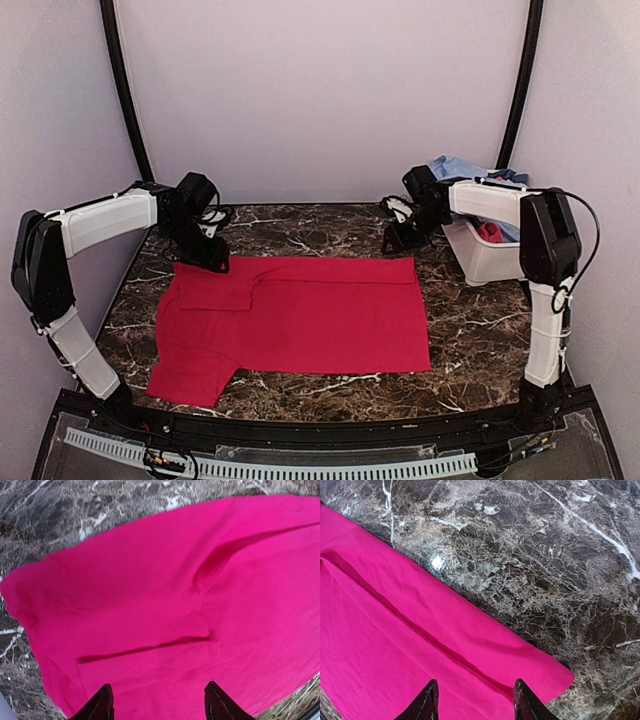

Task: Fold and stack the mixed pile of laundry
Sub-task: Smooth out the 1/3-folded T-shirt at the center of the board, then move the 1/3-folded T-shirt to the center of the board.

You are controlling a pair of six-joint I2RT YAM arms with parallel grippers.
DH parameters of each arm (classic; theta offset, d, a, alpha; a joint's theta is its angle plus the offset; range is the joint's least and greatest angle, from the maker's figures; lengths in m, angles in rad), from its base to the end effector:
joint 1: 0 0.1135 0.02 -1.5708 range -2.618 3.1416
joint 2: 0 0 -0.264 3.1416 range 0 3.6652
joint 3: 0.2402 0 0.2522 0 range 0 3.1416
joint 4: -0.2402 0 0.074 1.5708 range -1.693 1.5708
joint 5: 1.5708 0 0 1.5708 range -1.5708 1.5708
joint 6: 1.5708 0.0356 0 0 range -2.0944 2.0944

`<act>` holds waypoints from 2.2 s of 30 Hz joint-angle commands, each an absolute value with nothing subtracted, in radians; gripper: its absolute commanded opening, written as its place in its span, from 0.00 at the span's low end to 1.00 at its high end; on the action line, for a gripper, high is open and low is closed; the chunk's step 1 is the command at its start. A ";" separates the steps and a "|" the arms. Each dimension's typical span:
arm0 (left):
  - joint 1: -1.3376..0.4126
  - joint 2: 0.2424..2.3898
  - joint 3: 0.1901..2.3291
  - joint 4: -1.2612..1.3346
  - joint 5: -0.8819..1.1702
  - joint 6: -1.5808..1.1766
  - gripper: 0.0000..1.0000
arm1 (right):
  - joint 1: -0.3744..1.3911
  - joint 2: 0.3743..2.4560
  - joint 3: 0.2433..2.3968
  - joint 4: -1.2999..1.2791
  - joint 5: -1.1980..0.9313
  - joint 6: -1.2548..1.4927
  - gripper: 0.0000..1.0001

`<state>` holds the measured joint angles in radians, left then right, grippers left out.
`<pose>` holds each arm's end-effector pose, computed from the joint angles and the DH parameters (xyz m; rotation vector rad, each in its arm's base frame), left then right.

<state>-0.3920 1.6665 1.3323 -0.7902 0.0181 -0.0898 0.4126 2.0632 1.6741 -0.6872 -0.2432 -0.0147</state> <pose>0.3173 -0.1319 0.2538 0.4130 2.6756 -0.1704 0.4049 0.1866 0.2132 -0.6463 2.5909 0.4529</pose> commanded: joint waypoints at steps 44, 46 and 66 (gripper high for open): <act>-0.544 1.981 1.456 -0.635 0.275 -0.075 0.35 | 0.439 1.876 1.435 -0.666 -0.335 0.030 0.39; -0.539 1.905 1.412 -0.601 0.261 -0.116 0.40 | 0.440 1.903 1.439 -0.640 -0.332 0.043 0.40; -0.217 1.897 1.375 -0.542 0.120 -0.435 0.56 | 0.433 2.145 1.565 -0.595 -0.137 0.053 0.44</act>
<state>-0.2260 1.8599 1.3663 -0.5262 0.1478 -0.3798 0.4343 2.0922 1.5002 -0.5915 -0.1993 0.0536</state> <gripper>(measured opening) 0.563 0.436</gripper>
